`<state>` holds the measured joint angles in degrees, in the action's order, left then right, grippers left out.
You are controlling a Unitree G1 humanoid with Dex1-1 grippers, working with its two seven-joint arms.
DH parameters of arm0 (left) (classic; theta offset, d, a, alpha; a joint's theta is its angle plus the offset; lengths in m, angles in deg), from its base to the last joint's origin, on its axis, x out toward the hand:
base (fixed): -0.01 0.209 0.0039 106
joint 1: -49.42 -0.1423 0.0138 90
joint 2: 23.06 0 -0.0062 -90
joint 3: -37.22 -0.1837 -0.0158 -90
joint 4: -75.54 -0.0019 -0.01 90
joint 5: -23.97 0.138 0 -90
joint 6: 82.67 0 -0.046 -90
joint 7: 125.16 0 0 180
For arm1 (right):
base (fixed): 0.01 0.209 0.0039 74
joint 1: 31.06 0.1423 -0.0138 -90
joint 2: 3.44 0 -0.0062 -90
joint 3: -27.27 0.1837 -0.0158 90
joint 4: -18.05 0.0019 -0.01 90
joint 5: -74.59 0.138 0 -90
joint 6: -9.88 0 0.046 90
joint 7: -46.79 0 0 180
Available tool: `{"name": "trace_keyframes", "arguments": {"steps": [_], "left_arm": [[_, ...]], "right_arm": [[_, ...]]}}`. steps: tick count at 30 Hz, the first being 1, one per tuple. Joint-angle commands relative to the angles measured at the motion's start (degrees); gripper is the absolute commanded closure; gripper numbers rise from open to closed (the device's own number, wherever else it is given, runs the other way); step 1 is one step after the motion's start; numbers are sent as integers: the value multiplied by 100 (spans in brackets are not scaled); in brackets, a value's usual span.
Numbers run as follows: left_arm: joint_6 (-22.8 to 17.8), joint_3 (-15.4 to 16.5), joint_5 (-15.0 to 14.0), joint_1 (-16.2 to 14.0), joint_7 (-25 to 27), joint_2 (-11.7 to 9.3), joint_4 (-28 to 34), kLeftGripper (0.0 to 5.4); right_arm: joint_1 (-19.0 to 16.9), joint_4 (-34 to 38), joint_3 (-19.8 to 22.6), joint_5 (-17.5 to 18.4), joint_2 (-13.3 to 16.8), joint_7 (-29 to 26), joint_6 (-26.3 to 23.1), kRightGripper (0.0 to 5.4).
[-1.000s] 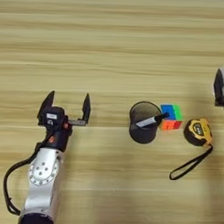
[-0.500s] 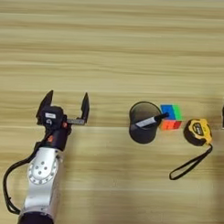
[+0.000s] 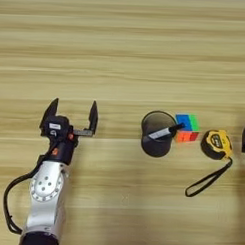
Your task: Move the objects on the table
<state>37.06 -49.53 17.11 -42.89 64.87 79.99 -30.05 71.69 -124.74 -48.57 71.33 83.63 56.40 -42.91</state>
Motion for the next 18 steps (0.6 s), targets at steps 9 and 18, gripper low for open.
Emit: {"name": "trace_keyframes", "arguments": {"steps": [9,18], "left_arm": [[-44,23,-37,-30,16,9,99,0],[-36,34,-30,-18,1,12,81,0]], "right_arm": [[439,-855,11,146,98,-22,465,225],[498,-1082,-26,271,-13,-164,386,225]]}}
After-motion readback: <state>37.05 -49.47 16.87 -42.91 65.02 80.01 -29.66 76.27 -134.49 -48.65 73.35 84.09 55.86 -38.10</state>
